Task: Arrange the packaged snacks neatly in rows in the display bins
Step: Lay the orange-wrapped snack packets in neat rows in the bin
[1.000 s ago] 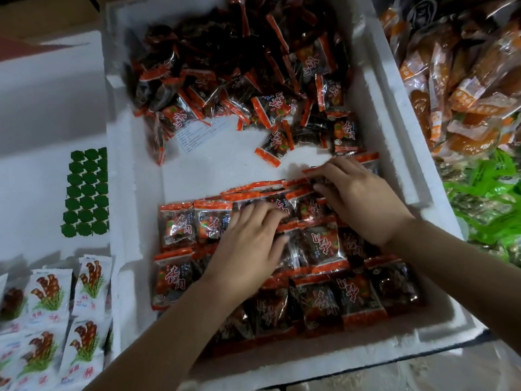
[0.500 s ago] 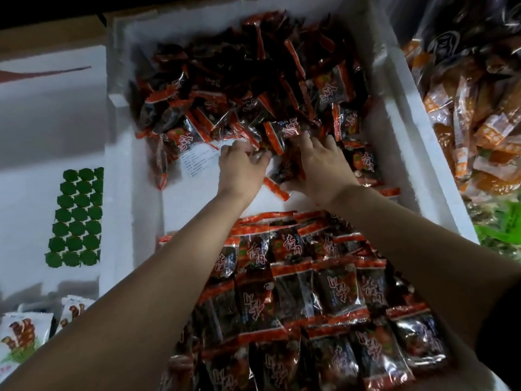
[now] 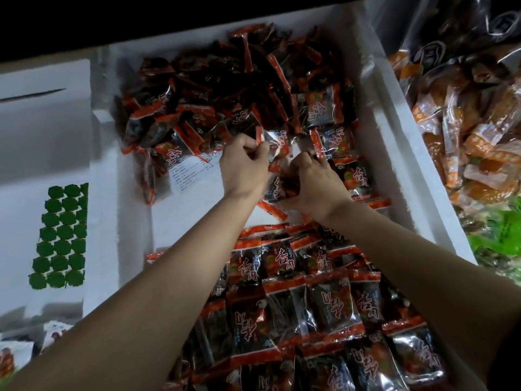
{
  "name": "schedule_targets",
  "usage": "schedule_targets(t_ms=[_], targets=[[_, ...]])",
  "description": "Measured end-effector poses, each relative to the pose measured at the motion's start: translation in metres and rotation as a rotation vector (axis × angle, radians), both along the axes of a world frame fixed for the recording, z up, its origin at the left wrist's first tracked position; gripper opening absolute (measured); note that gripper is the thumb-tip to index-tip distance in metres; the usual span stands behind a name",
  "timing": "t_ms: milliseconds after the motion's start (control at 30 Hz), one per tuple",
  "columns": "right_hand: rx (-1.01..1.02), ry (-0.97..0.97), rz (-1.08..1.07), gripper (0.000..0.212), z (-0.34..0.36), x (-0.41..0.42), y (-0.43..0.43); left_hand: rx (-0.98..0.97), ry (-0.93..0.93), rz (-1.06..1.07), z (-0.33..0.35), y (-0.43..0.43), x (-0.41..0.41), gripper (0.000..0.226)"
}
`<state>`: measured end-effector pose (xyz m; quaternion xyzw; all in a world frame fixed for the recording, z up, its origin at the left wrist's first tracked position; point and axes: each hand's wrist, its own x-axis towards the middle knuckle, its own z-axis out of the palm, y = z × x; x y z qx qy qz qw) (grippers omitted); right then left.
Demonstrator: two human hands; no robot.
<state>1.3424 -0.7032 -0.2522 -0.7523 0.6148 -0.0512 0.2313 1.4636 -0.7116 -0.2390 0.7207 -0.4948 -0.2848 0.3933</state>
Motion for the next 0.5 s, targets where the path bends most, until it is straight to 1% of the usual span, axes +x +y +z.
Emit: schedule_targets(t_ms=[33,100,167,267,300,367,433,500], targets=[[0.002,-0.03,-0.01,0.072,0.0,0.0,0.001,-0.039,0.011,-0.008,0.004,0.006,0.003,0.016],[0.007,-0.07,-0.018,0.071,0.002,-0.001,0.003,-0.085,0.044,-0.009,0.01,0.018,0.009,0.02],[-0.017,-0.064,-0.002,0.067,0.001,0.0,0.003,-0.119,0.057,0.001,0.014,0.028,0.016,0.023],[-0.087,-0.115,0.021,0.043,0.002,0.003,0.004,-0.165,0.055,0.012,0.018,0.043,0.026,0.023],[-0.099,-0.129,0.029,0.039,0.004,0.005,0.006,-0.187,0.053,0.014,0.019,0.047,0.03,0.021],[-0.146,-0.118,0.051,0.04,0.011,0.008,0.008,-0.222,0.036,0.028,0.023,0.054,0.036,0.015],[-0.225,-0.12,0.043,0.042,0.02,0.008,0.011,-0.231,0.033,0.049,0.029,0.06,0.042,0.013],[-0.296,-0.208,0.012,0.043,0.033,0.002,0.019,-0.223,0.035,0.057,0.034,0.067,0.045,0.013]])
